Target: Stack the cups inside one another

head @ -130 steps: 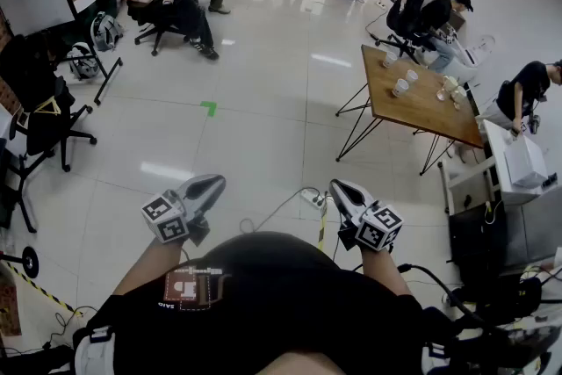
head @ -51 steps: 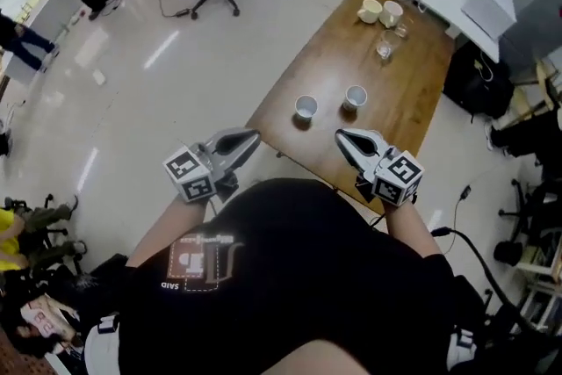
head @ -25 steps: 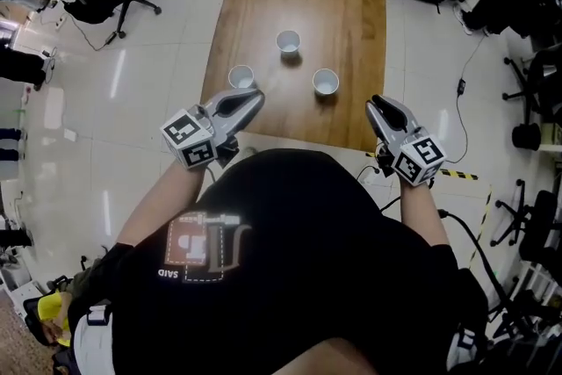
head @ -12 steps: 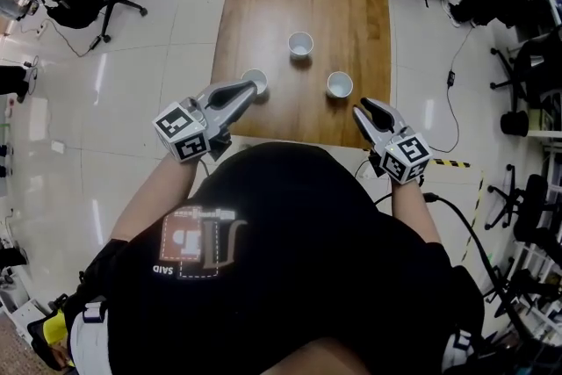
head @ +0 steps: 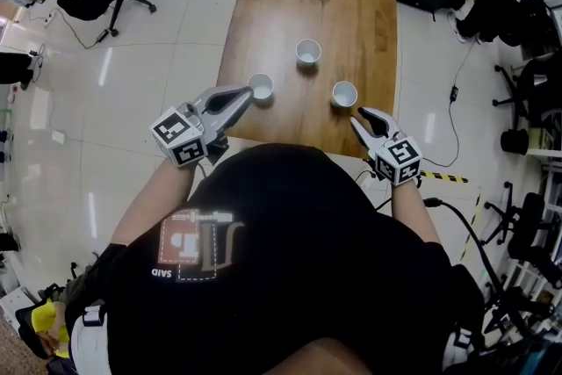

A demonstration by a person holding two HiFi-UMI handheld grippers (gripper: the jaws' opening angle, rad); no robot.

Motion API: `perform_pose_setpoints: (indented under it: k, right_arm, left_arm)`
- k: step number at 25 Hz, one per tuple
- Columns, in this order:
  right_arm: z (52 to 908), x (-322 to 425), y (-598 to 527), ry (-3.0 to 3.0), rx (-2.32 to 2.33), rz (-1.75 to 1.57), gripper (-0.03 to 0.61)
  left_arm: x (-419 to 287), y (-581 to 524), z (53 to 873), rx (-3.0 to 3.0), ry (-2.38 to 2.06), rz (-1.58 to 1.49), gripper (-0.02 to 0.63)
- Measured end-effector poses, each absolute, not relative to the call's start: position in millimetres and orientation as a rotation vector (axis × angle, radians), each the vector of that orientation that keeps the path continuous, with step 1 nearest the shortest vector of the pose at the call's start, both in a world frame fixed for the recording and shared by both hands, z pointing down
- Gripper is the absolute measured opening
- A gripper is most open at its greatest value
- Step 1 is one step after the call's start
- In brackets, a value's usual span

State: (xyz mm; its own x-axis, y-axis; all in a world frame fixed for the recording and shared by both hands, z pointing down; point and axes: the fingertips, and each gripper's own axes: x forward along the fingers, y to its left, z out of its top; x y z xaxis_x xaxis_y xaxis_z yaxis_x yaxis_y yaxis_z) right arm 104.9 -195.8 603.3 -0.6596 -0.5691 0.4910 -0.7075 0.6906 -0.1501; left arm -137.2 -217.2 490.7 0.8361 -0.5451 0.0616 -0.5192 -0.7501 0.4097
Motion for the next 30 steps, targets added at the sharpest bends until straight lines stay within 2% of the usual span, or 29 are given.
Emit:
perform_pose_setpoints:
  k: [12, 30]
  right_arm:
    - [639.5, 77.0, -212.0, -2.363, 0.734, 0.237, 0.14]
    - [681.4, 79.1, -219.7, -2.172, 0.623, 0.142, 0.141]
  left_arm:
    - [-167.2, -206.2, 487.7, 2.551, -0.923, -0.114, 0.002]
    - [-182.8, -203.9, 488.9, 2.538, -0.945, -0.117, 0.002]
